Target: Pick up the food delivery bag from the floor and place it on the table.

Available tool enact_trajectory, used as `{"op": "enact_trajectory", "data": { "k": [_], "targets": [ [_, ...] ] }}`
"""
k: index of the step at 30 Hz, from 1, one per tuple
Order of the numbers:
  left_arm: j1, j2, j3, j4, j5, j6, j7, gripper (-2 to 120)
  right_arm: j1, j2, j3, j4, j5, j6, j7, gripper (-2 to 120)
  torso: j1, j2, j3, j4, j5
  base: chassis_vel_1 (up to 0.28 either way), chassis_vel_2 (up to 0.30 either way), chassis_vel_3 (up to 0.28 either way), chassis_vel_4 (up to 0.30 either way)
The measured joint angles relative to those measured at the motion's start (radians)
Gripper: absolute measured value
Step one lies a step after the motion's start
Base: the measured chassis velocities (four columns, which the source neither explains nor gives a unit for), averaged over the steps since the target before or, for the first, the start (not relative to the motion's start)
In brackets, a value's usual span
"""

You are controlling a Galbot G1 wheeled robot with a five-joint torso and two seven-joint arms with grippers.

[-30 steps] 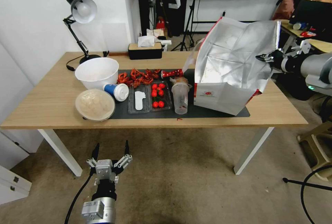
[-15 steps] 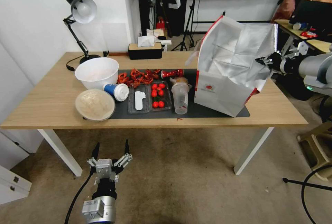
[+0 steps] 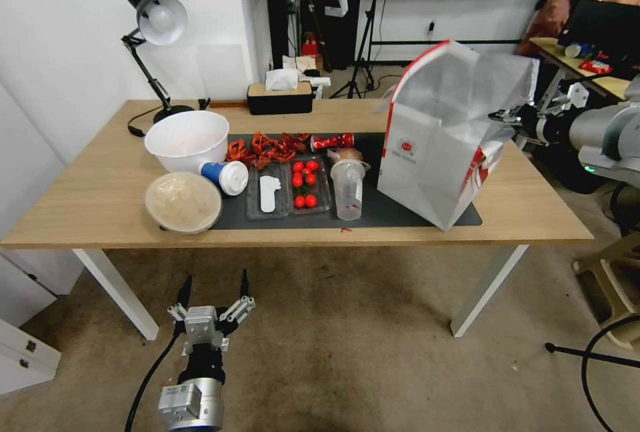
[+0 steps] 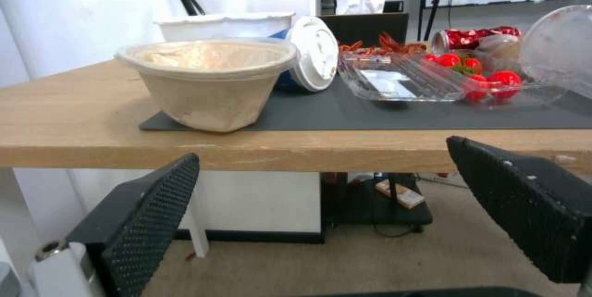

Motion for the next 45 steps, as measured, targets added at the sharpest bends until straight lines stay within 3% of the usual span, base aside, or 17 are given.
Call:
{"op": "enact_trajectory", "data": {
  "k": [10, 14, 18, 36, 45],
  "targets": [
    [0.005, -0.005, 0.002, -0.001, 0.004, 0.000, 0.000, 100, 0.012, -0.001, -0.015, -0.002, -0.009, 0.000, -0.017, 70, 0.000, 0.000, 0.000, 0.0000, 0.0000, 0.000, 0.000, 0.000, 0.000],
    [0.004, -0.005, 0.001, -0.002, 0.004, -0.001, 0.000, 100, 0.015, -0.001, -0.017, 0.004, -0.018, 0.001, -0.017, 91, 0.000, 0.000, 0.000, 0.0000, -0.0001, 0.000, 0.000, 0.000, 0.000],
    [0.003, -0.004, 0.001, -0.002, 0.004, -0.002, 0.000, 100, 0.016, -0.002, -0.018, 0.009, -0.020, 0.001, -0.018, 100, 0.000, 0.000, 0.000, 0.0000, 0.0000, 0.000, 0.000, 0.000, 0.000],
    [0.001, -0.002, -0.002, -0.005, 0.000, -0.005, -0.002, 100, 0.011, -0.026, 0.000, 0.049, -0.102, 0.013, -0.002, 100, 0.000, 0.000, 0.000, 0.0000, -0.0001, 0.000, 0.000, 0.000, 0.000],
    [-0.002, -0.001, -0.001, -0.004, -0.001, -0.006, -0.003, 100, -0.065, -0.059, 0.082, 0.096, -0.201, 0.029, -0.018, 100, 0.000, 0.000, 0.000, 0.0000, 0.0000, 0.000, 0.000, 0.000, 0.000]
  ]
}}
